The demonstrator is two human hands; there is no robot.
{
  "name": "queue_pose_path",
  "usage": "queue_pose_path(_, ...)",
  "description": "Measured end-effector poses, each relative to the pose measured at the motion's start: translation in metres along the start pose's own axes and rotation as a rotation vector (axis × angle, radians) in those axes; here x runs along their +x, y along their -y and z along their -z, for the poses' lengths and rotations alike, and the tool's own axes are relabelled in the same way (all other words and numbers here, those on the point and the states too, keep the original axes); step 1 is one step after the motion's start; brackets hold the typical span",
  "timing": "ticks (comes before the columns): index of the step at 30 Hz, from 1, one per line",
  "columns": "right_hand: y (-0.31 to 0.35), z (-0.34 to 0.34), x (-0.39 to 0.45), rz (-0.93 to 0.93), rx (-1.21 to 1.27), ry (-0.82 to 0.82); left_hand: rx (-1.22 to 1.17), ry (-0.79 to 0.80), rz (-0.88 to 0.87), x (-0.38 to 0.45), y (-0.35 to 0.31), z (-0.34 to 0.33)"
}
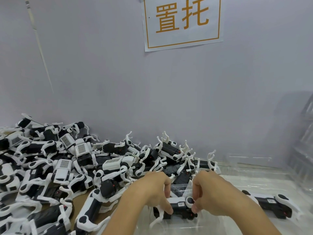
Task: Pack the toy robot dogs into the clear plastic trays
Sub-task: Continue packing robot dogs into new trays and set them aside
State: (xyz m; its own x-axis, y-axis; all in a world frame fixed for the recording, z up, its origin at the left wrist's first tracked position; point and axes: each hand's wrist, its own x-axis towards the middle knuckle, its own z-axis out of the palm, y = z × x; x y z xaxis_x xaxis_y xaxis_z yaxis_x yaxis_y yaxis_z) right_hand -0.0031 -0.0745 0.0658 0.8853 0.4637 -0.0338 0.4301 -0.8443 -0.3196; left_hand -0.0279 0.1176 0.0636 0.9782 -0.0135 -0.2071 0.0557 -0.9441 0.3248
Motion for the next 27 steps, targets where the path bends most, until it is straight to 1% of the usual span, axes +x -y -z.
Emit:
queue_pose_path(4,-0.001,0.001,0.001,0.037,-0.002,0.005,-0.008,0.001,-0.050,0.000,0.004,0.002)
queue_pose_path(6,-0.001,0.000,0.002,0.084,0.034,-0.002,-0.048,-0.017,-0.077,-0.002,0.008,0.005)
queue_pose_path(8,0.003,-0.003,0.004,0.152,0.101,-0.031,-0.117,-0.101,-0.088,-0.004,0.013,0.012)
queue_pose_path(11,0.020,-0.013,0.006,0.279,0.212,-0.067,-0.221,-0.310,-0.086,-0.001,0.023,0.017)
queue_pose_path(12,0.026,-0.018,0.006,0.316,0.233,-0.070,-0.252,-0.360,-0.101,0.001,0.025,0.015)
queue_pose_path(13,0.032,-0.024,0.006,0.344,0.243,-0.066,-0.285,-0.378,-0.124,0.002,0.026,0.012)
queue_pose_path(16,0.044,-0.038,0.007,0.396,0.225,-0.032,-0.333,-0.302,-0.198,0.004,0.025,-0.002)
queue_pose_path(19,0.046,-0.043,0.008,0.390,0.213,-0.024,-0.340,-0.262,-0.233,0.005,0.026,-0.006)
queue_pose_path(24,0.047,-0.044,0.010,0.366,0.162,-0.028,-0.331,-0.277,-0.210,0.009,0.028,-0.009)
queue_pose_path(27,0.046,-0.046,0.011,0.360,0.164,-0.057,-0.329,-0.290,-0.206,0.011,0.028,-0.010)
